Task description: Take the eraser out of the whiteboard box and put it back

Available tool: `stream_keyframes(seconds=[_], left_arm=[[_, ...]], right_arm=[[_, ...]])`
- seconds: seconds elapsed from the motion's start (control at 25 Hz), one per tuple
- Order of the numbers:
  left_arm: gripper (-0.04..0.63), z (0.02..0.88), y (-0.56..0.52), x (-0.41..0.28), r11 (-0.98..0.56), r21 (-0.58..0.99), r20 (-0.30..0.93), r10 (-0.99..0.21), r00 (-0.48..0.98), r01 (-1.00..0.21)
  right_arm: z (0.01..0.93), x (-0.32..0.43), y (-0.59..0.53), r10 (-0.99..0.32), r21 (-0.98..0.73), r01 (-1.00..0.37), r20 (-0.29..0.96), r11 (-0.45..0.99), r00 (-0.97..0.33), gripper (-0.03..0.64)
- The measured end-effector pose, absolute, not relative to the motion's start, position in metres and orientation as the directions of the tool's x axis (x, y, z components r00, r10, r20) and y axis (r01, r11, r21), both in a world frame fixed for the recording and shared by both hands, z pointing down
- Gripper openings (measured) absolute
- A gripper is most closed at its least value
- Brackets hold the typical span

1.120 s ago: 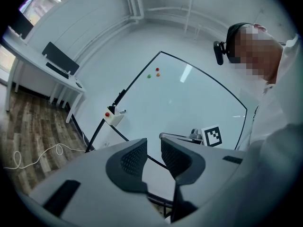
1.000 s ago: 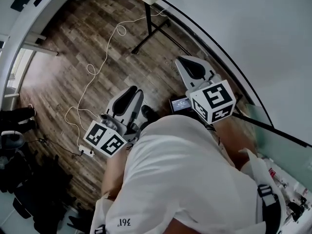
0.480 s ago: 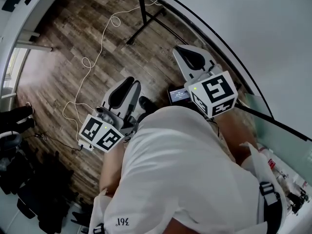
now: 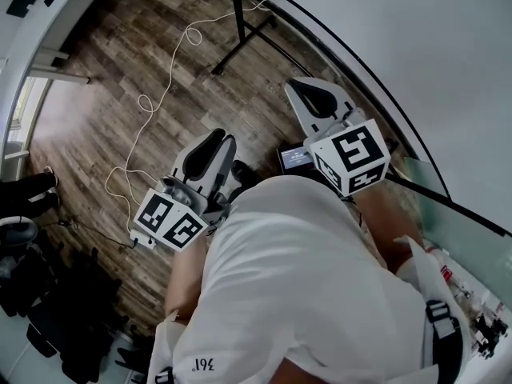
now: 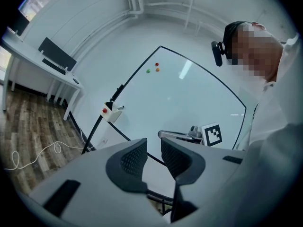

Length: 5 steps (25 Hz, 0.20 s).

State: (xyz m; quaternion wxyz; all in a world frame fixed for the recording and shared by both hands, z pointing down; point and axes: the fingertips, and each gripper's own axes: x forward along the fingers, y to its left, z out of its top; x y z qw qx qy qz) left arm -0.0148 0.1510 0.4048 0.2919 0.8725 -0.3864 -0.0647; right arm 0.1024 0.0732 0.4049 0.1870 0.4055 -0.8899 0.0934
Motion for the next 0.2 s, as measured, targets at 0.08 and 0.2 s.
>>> stream_keyframes(seconds=[0.08, 0.2], left_arm=[[0.098, 0.4049, 0.1537, -0.0157, -0.53, 0.563, 0.114, -0.71, 0.695, -0.634], [0.098, 0.4025, 0.1583, -0.0163, -0.53, 0.57, 0.116, -0.704, 0.701, -0.627]], right_arm=[[0.4051, 0.1009, 0.0762, -0.686, -0.017, -0.758, 0.413, 0.653, -0.6, 0.023], [0.4032, 0.099, 0.0814, -0.684, -0.022, -0.76, 0.419, 0.65, -0.597, 0.023]])
